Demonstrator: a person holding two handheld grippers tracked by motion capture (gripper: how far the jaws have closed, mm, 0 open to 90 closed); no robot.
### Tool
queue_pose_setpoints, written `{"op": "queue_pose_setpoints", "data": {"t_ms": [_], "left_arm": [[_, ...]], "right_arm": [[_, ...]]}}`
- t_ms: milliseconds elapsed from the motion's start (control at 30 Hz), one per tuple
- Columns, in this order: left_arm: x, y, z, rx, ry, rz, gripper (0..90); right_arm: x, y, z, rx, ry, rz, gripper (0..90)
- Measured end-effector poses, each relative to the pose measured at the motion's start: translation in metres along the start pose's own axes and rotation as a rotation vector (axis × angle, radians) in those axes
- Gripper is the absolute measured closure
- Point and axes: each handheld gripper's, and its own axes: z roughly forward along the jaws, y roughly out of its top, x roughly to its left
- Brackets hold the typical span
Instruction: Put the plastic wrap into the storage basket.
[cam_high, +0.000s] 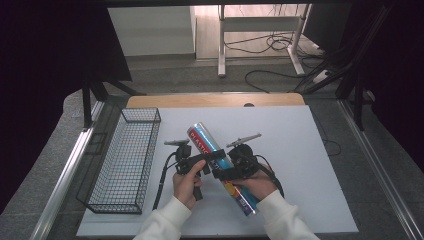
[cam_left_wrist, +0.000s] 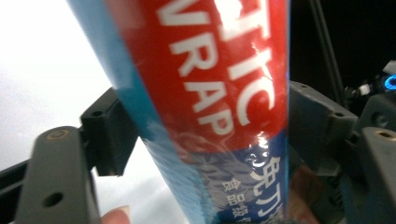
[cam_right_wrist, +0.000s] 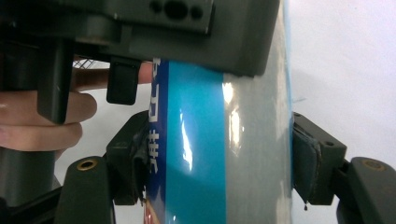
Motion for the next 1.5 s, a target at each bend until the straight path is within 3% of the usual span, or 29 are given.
{"op": "queue_pose_setpoints", "data": {"t_ms": [300, 433, 500, 600, 867, 1000, 1267, 1367, 1400, 1500], "left_arm": [[0.002, 0.008, -0.008, -0.001, -0.03, -0.013, 30.9], [0.002, 0.01, -0.013, -0.001, -0.052, -0.004, 31.4], [0.002, 0.012, -0.016, -0.004, -0.046, 0.007, 31.5], [0.003, 0.014, -0.022, -0.012, -0.049, 0.011, 31.7], [0.001, 0.02, -0.043, -0.029, -0.087, 0.03, 31.8], [0.0, 0.022, -0.055, -0.037, -0.084, 0.045, 31.8], [-0.007, 0.028, -0.076, -0.067, -0.057, 0.085, 31.8], [-0.007, 0.029, -0.081, -0.072, -0.051, 0.092, 31.9], [-0.008, 0.029, -0.085, -0.075, -0.05, 0.097, 31.8], [-0.009, 0.03, -0.09, -0.078, -0.052, 0.113, 31.9]], "right_arm": [[0.006, 0.005, 0.004, 0.014, -0.017, -0.019, 31.0], [0.002, 0.008, 0.001, -0.002, 0.05, -0.001, 22.2], [0.003, 0.007, -0.003, -0.02, 0.057, -0.018, 14.0], [0.001, 0.004, -0.015, -0.047, 0.075, -0.024, 11.8], [-0.033, -0.015, -0.065, -0.173, 0.066, 0.031, 11.9], [-0.055, -0.032, -0.081, -0.207, 0.018, 0.047, 12.3], [-0.087, -0.068, -0.076, -0.235, -0.072, 0.051, 12.4], [-0.091, -0.073, -0.073, -0.24, -0.076, 0.06, 12.7], [-0.097, -0.078, -0.069, -0.213, -0.094, 0.059, 12.7], [-0.104, -0.083, -0.066, -0.204, -0.128, 0.07, 12.7]]}}
